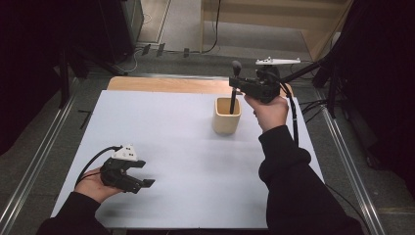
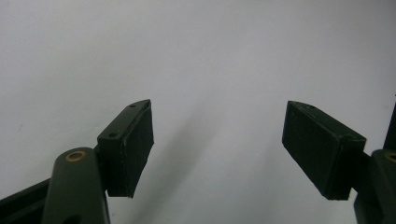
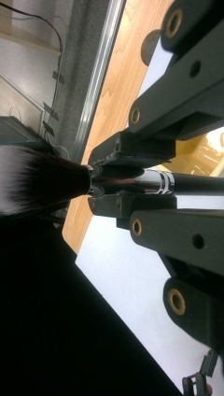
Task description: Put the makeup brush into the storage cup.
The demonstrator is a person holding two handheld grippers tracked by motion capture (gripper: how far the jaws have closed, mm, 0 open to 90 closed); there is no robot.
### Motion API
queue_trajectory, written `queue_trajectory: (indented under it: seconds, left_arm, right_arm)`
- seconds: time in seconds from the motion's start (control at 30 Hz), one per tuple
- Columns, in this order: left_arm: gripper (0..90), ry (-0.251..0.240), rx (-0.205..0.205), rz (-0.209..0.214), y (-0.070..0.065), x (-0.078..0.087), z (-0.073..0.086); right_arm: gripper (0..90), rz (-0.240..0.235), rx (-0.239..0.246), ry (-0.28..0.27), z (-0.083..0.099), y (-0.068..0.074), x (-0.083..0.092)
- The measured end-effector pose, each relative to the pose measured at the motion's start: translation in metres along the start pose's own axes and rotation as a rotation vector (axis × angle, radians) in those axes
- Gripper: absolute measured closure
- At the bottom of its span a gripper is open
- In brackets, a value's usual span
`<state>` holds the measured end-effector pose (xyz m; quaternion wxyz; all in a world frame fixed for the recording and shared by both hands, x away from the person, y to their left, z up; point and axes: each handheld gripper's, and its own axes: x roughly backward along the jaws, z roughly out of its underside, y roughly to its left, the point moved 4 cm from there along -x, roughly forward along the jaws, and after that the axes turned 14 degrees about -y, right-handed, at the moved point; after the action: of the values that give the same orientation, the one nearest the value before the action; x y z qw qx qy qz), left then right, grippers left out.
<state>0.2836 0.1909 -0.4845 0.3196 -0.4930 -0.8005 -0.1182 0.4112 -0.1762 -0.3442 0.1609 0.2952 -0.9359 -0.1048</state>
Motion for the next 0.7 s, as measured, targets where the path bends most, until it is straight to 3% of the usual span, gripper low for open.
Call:
queue_trajectory:
  seconds: [0.7]
  left_arm:
    - [26.2,-0.004,0.004,0.016,0.000,0.000,0.000]
  right_arm:
    - [77.9,0.065,0.017,-0.005,0.008,-0.018,-0.028]
